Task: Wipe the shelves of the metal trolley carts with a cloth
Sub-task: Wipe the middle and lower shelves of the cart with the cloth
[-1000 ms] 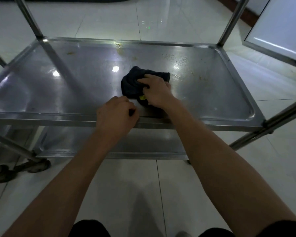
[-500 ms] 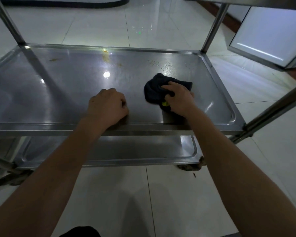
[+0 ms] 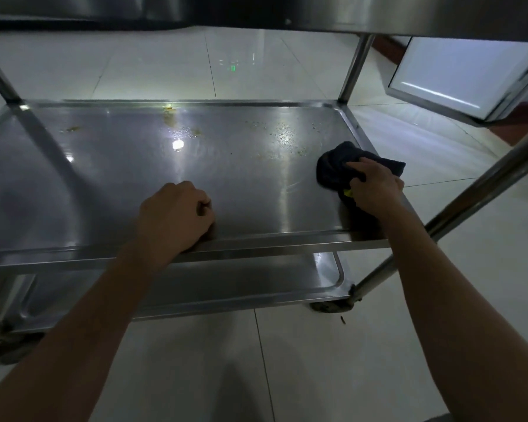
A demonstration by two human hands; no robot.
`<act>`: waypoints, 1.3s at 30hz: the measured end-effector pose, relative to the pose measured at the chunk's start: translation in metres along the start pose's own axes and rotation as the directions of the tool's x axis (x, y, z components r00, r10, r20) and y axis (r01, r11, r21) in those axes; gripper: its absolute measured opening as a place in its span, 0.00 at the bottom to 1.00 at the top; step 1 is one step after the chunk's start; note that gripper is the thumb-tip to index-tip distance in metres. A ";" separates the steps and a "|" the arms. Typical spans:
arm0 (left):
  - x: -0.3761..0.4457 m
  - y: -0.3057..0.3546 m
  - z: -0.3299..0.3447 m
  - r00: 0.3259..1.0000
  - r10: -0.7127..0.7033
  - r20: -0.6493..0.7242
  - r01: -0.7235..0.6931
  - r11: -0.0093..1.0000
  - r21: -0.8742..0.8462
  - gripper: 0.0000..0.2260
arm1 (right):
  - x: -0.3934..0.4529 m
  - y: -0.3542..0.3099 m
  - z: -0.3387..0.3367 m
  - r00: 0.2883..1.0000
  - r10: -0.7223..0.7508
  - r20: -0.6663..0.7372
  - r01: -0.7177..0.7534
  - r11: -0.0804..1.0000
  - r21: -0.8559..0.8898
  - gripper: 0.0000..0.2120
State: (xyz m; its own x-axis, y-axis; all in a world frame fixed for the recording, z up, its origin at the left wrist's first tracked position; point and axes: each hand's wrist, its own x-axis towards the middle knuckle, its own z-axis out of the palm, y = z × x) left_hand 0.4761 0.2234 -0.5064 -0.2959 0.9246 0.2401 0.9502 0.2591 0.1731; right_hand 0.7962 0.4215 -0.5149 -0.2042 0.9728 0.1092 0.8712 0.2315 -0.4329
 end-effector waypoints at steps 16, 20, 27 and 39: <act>-0.005 -0.020 0.013 0.998 0.045 -0.044 -0.046 0.999 -0.023 0.22 | 0.022 -0.223 0.099 0.839 -0.448 0.309 0.449 0.891 0.070 0.24; -0.005 -0.016 0.010 0.999 0.019 -0.040 -0.020 0.999 -0.025 0.17 | 0.021 -0.233 0.102 0.831 -0.471 0.297 0.475 0.878 0.062 0.24; -0.002 0.001 0.000 0.997 -0.036 -0.068 0.032 0.998 -0.058 0.08 | 0.023 -0.216 0.104 0.866 -0.434 0.247 0.426 0.900 0.086 0.22; 0.009 0.002 0.005 0.997 -0.076 -0.033 0.077 0.997 0.020 0.08 | 0.079 -0.015 0.011 1.000 -0.004 -0.003 0.004 1.000 -0.005 0.21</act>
State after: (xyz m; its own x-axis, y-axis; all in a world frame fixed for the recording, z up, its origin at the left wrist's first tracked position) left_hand 0.4761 0.2339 -0.5082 -0.3701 0.8926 0.2576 0.9266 0.3347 0.1715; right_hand 0.7621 0.4946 -0.5095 -0.2063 0.9719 0.1133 0.8726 0.2351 -0.4282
